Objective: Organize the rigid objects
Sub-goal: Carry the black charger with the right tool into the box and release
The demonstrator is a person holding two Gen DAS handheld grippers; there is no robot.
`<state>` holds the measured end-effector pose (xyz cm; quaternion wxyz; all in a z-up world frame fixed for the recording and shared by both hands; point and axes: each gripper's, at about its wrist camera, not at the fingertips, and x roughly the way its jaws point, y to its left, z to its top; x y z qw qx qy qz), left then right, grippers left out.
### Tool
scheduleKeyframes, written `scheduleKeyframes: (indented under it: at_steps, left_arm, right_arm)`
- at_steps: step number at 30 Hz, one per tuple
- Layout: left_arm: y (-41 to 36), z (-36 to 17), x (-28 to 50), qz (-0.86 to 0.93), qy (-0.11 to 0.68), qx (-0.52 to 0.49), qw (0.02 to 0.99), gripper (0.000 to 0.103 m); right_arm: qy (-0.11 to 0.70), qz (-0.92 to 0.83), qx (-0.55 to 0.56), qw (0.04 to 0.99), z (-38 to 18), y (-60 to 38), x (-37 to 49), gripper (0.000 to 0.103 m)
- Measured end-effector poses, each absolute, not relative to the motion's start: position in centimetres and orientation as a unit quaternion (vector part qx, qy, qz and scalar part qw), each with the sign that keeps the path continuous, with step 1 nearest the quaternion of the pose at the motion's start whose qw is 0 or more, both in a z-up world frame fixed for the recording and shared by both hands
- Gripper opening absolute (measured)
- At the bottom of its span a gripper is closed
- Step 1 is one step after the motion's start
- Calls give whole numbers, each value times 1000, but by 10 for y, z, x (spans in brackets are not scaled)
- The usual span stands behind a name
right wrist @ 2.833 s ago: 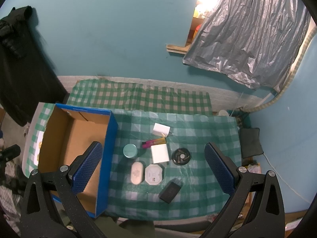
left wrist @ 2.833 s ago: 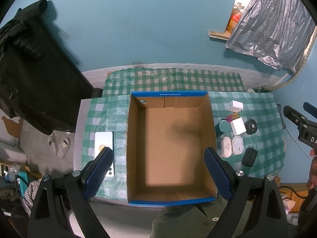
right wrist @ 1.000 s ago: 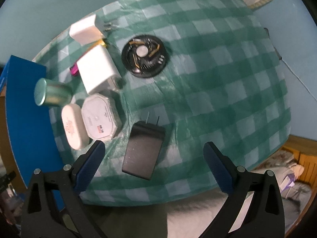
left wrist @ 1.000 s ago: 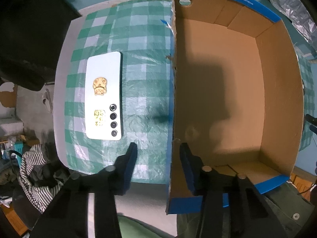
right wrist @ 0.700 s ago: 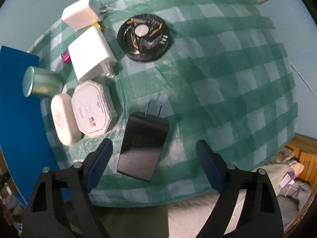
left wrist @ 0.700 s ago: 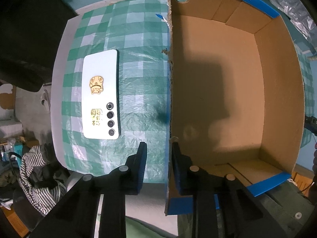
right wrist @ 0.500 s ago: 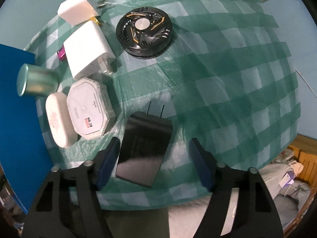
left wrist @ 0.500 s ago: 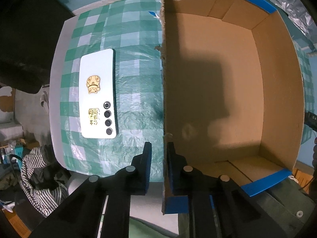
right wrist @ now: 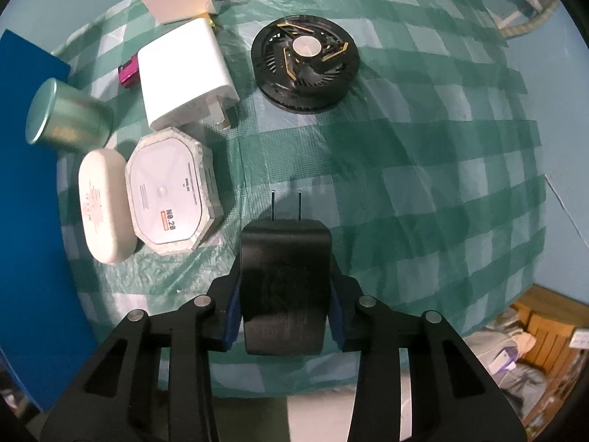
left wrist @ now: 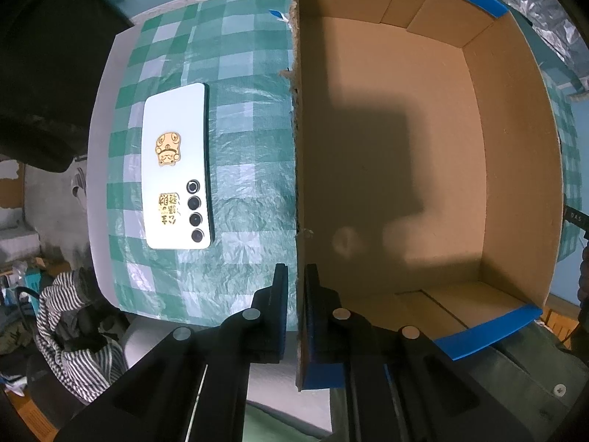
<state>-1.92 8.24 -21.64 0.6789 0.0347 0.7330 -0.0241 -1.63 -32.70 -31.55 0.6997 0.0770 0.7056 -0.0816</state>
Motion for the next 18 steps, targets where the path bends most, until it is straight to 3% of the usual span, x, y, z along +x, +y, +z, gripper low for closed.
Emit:
scheduleKeyframes:
  at_steps: [18]
  left_arm:
    - [83, -219, -20, -21, 735, 29, 677, 9]
  right_arm:
    - [693, -33, 47, 718, -241, -292, -1, 37]
